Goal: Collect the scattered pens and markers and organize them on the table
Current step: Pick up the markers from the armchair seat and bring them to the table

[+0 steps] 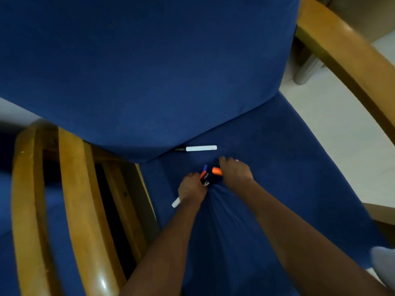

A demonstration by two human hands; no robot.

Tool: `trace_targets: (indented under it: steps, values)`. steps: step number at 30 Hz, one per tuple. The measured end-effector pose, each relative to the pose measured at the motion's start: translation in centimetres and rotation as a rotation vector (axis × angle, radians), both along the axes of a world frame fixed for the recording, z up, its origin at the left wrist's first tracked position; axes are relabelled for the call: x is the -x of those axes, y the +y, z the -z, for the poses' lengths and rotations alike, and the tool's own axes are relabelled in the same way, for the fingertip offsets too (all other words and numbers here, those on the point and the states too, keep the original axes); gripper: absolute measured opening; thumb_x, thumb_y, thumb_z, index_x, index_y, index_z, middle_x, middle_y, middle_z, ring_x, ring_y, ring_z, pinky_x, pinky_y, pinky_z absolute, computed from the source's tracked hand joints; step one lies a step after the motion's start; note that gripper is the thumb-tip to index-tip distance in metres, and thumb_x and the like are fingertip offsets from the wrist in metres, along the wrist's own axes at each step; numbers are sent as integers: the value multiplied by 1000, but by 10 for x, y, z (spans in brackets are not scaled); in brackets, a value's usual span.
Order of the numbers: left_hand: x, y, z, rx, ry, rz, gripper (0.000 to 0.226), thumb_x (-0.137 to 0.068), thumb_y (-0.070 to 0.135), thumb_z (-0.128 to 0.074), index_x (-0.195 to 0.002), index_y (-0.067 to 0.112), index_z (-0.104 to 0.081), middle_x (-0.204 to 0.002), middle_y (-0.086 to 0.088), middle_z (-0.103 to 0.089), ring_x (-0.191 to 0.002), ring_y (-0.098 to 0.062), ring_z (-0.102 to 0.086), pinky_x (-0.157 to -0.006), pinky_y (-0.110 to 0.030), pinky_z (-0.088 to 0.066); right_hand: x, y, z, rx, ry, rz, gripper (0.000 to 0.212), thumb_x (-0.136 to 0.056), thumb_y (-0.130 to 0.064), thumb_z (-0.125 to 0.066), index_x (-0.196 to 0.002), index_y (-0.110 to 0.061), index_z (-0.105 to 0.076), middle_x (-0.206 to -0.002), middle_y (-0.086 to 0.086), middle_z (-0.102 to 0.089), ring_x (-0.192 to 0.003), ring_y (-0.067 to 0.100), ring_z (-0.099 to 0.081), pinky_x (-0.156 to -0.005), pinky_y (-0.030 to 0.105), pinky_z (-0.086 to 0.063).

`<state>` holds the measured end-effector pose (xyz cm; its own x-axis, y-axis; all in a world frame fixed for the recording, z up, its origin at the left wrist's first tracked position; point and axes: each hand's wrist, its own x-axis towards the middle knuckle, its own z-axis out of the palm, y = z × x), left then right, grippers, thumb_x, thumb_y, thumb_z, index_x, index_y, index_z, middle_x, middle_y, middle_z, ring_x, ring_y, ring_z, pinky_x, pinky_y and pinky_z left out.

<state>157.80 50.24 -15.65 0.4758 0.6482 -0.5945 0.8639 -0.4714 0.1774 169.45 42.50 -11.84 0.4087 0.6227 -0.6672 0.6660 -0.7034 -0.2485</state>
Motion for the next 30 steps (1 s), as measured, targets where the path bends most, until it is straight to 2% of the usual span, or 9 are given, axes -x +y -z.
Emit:
trace_targets:
  steps: [5,10,14,17,19,23,26,27,30]
  values:
    - [-2,3,7,18,46,17,27,-84,15,-61,-111,8,-59,-114,-12,-62,-103,-27,-60,-82,-36,-51,-16,72,-6,-266,-174,-64,42,-87,-6,-58,-127,-6,-44,-125,13,-47,-108,27,-53,-67,33,-41]
    - [-1,0,10,-52,100,128,32,-89,15,-57,-120,7,-53,-123,-11,-57,-112,-25,-55,-87,-34,-48,-6,94,18,-100,-140,-125,53,-83,0,-62,-132,-3,-41,-129,14,-45,-114,27,-52,-82,34,-48]
    - [-1,2,8,-36,103,133,33,-88,18,-58,-118,6,-55,-121,-11,-59,-112,-25,-56,-86,-34,-47,1,90,24,-96,-157,-153,42,-87,-3,-59,-127,-4,-47,-125,13,-47,-109,27,-56,-76,32,-46]
    - [0,9,-3,9,71,82,32,-83,23,-61,-112,8,-59,-114,-10,-63,-105,-27,-60,-80,-33,-47,-7,81,14,3,-77,-31,33,-88,-14,-60,-120,-6,-57,-125,12,-47,-109,29,-57,-74,32,-44]
    - [5,12,-15,107,45,-51,30,-80,27,-64,-103,9,-62,-105,-9,-67,-97,-28,-63,-73,-30,-46,-11,70,4,35,-3,97,34,-85,-20,-63,-116,-6,-59,-120,11,-51,-106,30,-59,-71,31,-42]
    - [19,9,-58,436,-155,-558,17,-70,22,-67,-82,10,-64,-81,-9,-67,-73,-24,-62,-63,-29,-47,-15,64,-56,76,66,119,19,-79,-24,-63,-93,-13,-57,-90,5,-60,-80,24,-58,-60,25,-42]
    - [22,8,-119,626,-377,-822,11,-69,13,-68,-77,7,-63,-77,-13,-67,-69,-24,-63,-69,-33,-54,-14,75,-125,19,135,173,19,-79,-26,-63,-89,-13,-54,-72,-1,-55,-73,21,-56,-52,23,-37]
    - [19,10,-139,655,-449,-872,3,-75,7,-65,-78,6,-63,-77,-13,-67,-67,-21,-65,-69,-32,-55,-14,81,-149,-30,163,213,19,-79,-27,-64,-86,-13,-52,-69,-2,-52,-73,21,-56,-51,23,-36]
    - [2,27,-209,620,-593,-934,11,-85,-3,-56,-78,3,-63,-73,-11,-66,-59,-14,-65,-62,-26,-55,-13,101,-219,-182,260,311,25,-79,-30,-65,-72,-15,-46,-68,-2,-49,-70,20,-54,-49,24,-33]
